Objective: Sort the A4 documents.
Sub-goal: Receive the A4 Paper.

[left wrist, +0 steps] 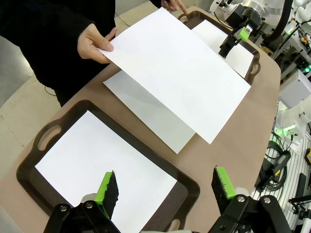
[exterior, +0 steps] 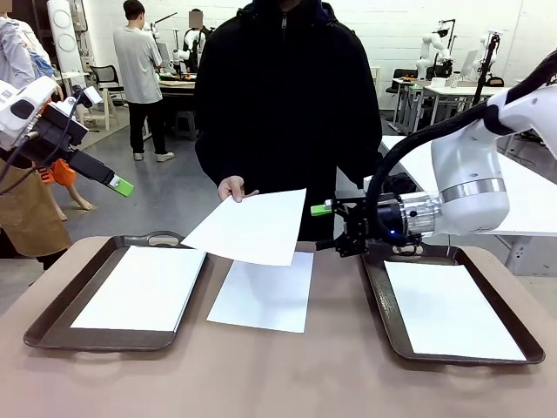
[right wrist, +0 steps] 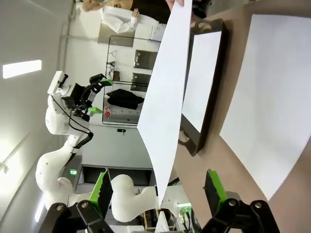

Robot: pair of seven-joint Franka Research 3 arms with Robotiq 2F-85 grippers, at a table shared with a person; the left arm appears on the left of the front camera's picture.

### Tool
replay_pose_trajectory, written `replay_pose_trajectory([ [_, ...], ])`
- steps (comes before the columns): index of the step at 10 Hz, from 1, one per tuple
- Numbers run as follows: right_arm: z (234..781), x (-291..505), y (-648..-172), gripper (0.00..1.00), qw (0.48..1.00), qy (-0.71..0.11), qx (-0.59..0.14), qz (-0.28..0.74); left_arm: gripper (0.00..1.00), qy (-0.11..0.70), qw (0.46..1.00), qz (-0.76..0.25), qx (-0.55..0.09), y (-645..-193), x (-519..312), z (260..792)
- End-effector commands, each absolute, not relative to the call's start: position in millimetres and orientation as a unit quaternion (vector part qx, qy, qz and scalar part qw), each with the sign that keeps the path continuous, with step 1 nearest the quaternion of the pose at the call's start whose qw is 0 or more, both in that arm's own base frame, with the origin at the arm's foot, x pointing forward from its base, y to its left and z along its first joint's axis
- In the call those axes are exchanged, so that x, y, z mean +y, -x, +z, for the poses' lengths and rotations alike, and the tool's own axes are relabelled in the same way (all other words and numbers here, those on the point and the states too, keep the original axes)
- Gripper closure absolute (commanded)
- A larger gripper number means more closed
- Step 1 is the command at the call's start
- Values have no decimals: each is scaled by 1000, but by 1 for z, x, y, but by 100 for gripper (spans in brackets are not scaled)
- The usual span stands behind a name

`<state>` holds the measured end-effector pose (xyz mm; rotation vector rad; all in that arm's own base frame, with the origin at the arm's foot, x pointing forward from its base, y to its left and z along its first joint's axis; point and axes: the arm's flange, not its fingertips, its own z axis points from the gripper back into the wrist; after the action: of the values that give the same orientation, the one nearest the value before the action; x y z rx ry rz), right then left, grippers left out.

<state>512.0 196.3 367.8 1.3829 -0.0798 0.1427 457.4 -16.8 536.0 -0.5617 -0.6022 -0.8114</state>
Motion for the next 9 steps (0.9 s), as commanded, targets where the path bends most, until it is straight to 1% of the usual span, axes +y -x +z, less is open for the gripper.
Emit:
replay_pose_trajectory([
  [1,365,214,-522,0,760,-647,-40,42,0,264,836,-386,-286,-457,-17,537],
  [5,363,234,-537,0,753,-649,-92,58,0,264,836,-386,-286,-457,-17,537],
  [9,364,248,-539,0,741,-663,-92,55,0,264,836,-386,-286,-457,-17,537],
])
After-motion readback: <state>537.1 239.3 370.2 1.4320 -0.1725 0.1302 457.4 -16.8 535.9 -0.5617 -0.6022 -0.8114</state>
